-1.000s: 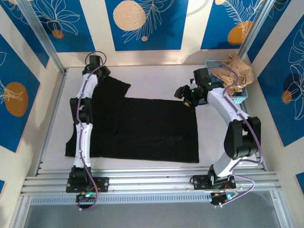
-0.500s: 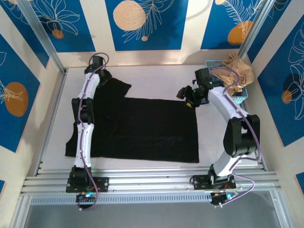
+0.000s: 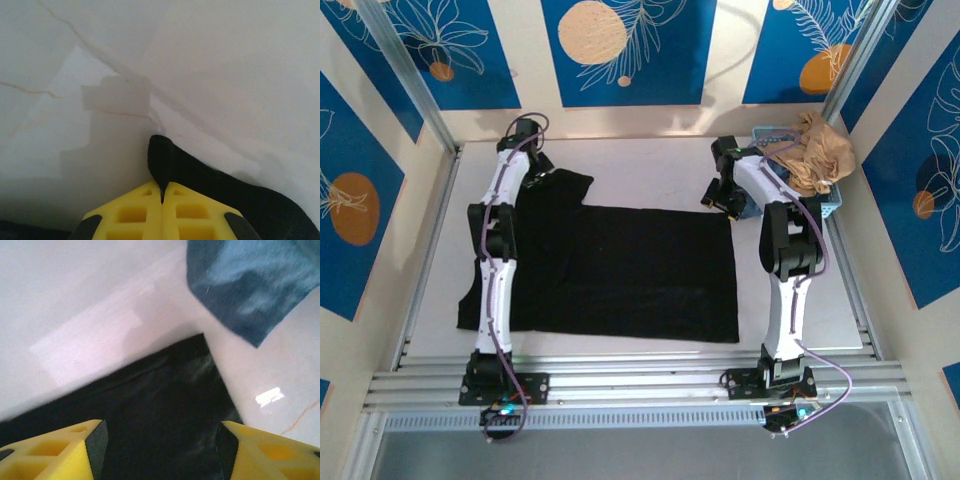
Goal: Fold and stack the t-shirts
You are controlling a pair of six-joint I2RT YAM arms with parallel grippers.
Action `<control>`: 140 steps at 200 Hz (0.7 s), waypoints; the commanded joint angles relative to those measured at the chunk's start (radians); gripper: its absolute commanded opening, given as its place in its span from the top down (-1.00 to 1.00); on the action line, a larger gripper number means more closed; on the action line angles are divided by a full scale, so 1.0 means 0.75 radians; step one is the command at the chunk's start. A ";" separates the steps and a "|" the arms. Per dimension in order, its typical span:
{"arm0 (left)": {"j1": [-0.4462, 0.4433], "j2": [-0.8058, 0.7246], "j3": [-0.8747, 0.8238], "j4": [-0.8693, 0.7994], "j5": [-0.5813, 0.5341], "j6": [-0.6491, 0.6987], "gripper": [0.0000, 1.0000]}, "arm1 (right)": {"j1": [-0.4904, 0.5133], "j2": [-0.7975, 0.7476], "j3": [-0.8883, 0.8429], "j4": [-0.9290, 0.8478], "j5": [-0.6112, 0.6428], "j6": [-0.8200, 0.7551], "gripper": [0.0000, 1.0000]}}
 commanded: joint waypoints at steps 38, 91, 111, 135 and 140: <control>0.026 -0.100 -0.022 -0.015 0.067 -0.032 1.00 | -0.034 0.143 0.136 -0.037 0.073 -0.039 -0.15; 0.022 -0.128 -0.020 0.001 0.107 -0.047 1.00 | -0.058 0.196 0.126 -0.013 0.049 -0.053 0.22; 0.021 -0.138 -0.021 -0.014 0.112 -0.037 1.00 | -0.062 0.208 0.135 0.000 0.033 -0.069 0.44; 0.021 -0.156 -0.020 -0.028 0.110 -0.024 1.00 | -0.059 0.202 0.135 0.003 0.034 -0.072 0.68; 0.021 -0.160 -0.020 -0.028 0.112 -0.023 1.00 | -0.061 0.197 0.133 0.003 0.037 -0.071 0.74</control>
